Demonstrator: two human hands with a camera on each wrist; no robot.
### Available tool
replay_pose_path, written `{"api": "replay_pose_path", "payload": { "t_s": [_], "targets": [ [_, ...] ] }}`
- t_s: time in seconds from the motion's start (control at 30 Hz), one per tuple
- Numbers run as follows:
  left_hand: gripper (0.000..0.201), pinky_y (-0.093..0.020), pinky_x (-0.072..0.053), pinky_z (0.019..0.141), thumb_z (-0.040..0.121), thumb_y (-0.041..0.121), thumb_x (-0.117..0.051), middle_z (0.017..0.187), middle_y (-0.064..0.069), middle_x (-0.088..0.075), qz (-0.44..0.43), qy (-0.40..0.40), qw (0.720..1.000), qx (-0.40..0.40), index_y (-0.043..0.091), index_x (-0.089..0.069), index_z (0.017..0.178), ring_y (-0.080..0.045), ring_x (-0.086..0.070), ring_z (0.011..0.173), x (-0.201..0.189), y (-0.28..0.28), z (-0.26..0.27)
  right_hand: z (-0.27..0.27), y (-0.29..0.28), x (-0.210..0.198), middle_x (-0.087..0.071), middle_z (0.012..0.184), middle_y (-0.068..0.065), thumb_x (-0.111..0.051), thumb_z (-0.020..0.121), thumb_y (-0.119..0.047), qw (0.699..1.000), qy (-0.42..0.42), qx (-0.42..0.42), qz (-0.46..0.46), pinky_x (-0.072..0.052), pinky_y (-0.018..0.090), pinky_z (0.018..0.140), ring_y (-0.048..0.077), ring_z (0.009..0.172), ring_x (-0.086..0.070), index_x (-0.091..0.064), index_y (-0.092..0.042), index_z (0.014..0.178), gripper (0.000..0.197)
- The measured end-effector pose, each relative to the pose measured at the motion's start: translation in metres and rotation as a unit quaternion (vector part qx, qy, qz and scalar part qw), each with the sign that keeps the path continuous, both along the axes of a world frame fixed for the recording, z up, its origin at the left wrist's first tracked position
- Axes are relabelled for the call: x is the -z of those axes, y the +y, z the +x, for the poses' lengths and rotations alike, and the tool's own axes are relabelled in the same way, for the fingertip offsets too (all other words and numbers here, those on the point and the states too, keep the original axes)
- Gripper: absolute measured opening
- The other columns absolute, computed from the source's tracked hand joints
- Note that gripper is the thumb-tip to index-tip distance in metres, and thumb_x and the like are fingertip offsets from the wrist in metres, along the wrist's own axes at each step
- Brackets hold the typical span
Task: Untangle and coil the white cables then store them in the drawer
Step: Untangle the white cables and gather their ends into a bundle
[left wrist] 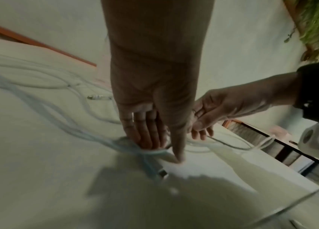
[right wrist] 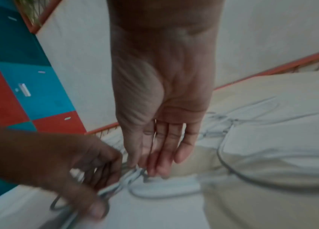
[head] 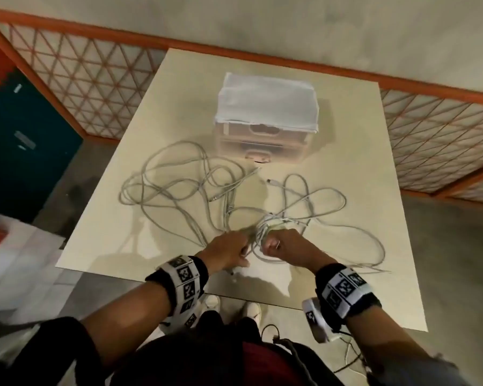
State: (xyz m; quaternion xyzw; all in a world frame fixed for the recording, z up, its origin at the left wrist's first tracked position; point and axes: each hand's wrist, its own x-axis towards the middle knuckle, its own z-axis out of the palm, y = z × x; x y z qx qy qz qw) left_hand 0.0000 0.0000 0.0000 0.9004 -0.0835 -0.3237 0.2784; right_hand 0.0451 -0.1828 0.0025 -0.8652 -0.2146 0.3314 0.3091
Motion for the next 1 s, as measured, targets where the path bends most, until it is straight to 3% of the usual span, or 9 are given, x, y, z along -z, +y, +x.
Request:
{"api": "replay_pose_path", "payload": {
  "t_s": [0.07, 0.13, 0.23, 0.3, 0.43, 0.67, 0.83, 0.9, 1.0],
  "targets": [
    [0.053, -0.026, -0.038, 0.071, 0.082, 0.011, -0.060, 0.106, -0.009, -0.062, -0.005, -0.051, 0.999, 0.001, 0.017, -0.046, 0.134, -0.027, -0.060, 0.096, 0.001, 0.001, -0.002, -0.005, 0.005, 0.004, -0.066, 0.081, 0.000, -0.068, 0.083, -0.012, 1.000, -0.006, -0.007, 0.014, -0.038, 0.010, 0.063, 0.004, 0.068, -0.057, -0.066, -0.016, 0.081, 0.004],
    [0.061, -0.026, -0.040, 0.073, 0.086, 0.008, -0.055, 0.106, -0.006, -0.063, -0.031, -0.058, 0.998, -0.007, 0.024, -0.037, 0.142, -0.022, -0.061, 0.093, -0.010, 0.003, -0.004, -0.011, 0.011, 0.003, -0.064, 0.076, -0.002, -0.069, 0.081, -0.012, 1.000, -0.004, 0.002, 0.022, -0.038, 0.009, 0.062, 0.001, 0.064, -0.055, -0.068, -0.012, 0.081, 0.001],
    [0.021, -0.025, -0.042, 0.067, 0.089, 0.015, -0.060, 0.089, -0.012, -0.068, -0.046, -0.042, 0.997, -0.040, 0.006, -0.061, 0.108, -0.021, -0.064, 0.082, -0.027, 0.010, 0.008, -0.004, 0.009, -0.006, -0.061, 0.070, -0.005, -0.071, 0.079, -0.011, 0.999, -0.004, 0.018, 0.031, -0.042, 0.016, 0.066, 0.004, 0.064, -0.054, -0.070, -0.009, 0.082, 0.004],
    [0.010, -0.019, -0.038, 0.058, 0.089, 0.016, -0.061, 0.079, -0.007, -0.064, -0.046, -0.053, 0.996, -0.053, 0.007, -0.061, 0.089, -0.014, -0.057, 0.070, -0.036, 0.018, 0.015, 0.007, 0.005, -0.012, -0.061, 0.071, -0.005, -0.069, 0.079, -0.009, 0.999, -0.023, 0.026, 0.025, -0.042, 0.021, 0.067, 0.008, 0.067, -0.056, -0.071, -0.006, 0.083, 0.006],
    [0.010, -0.017, -0.041, 0.055, 0.090, 0.015, -0.061, 0.064, 0.004, -0.055, -0.078, -0.066, 0.989, -0.108, 0.009, -0.057, 0.083, -0.005, -0.050, 0.053, -0.051, 0.035, 0.025, 0.032, -0.005, -0.025, -0.060, 0.072, -0.003, -0.068, 0.082, -0.012, 0.990, -0.100, 0.100, 0.012, -0.035, 0.010, 0.060, 0.007, 0.064, -0.053, -0.067, -0.013, 0.079, 0.003],
    [0.021, -0.033, -0.050, 0.059, 0.084, 0.006, -0.068, 0.064, 0.001, -0.060, -0.300, -0.126, 0.924, -0.201, 0.019, -0.055, 0.073, -0.026, -0.070, 0.068, -0.108, 0.033, 0.040, 0.040, 0.014, -0.052, -0.055, 0.071, 0.000, -0.078, 0.071, -0.001, 0.980, -0.065, 0.146, 0.115, -0.042, 0.013, 0.049, 0.003, 0.047, -0.053, -0.053, -0.020, 0.074, 0.031],
    [0.023, -0.035, -0.055, 0.070, 0.080, 0.003, -0.071, 0.075, -0.003, -0.061, -0.403, -0.182, 0.868, -0.226, 0.014, -0.051, 0.076, -0.026, -0.070, 0.072, -0.144, 0.023, 0.057, 0.038, 0.043, -0.089, -0.063, 0.110, -0.018, -0.082, 0.071, -0.018, 0.984, 0.057, 0.033, 0.164, -0.053, 0.019, 0.083, 0.007, 0.105, -0.061, -0.060, -0.038, 0.107, 0.047],
    [0.020, -0.042, -0.057, 0.071, 0.083, 0.001, -0.066, 0.078, -0.010, -0.060, -0.456, -0.165, 0.841, -0.240, 0.006, -0.047, 0.082, -0.028, -0.071, 0.073, -0.155, 0.019, 0.060, 0.038, 0.052, -0.094, -0.068, 0.113, -0.012, -0.078, 0.077, -0.022, 0.978, 0.075, 0.022, 0.192, -0.050, 0.022, 0.095, 0.008, 0.110, -0.061, -0.071, -0.030, 0.101, 0.026],
    [0.012, -0.031, -0.057, 0.064, 0.093, 0.001, -0.052, 0.078, -0.019, -0.061, -0.509, -0.181, 0.807, -0.240, 0.005, -0.042, 0.089, -0.020, -0.064, 0.061, -0.168, 0.021, 0.061, 0.040, 0.050, -0.090, -0.070, 0.098, -0.013, -0.068, 0.086, -0.028, 0.985, 0.019, 0.017, 0.168, -0.048, 0.026, 0.094, 0.003, 0.099, -0.065, -0.073, -0.025, 0.082, 0.007]
  ]
}}
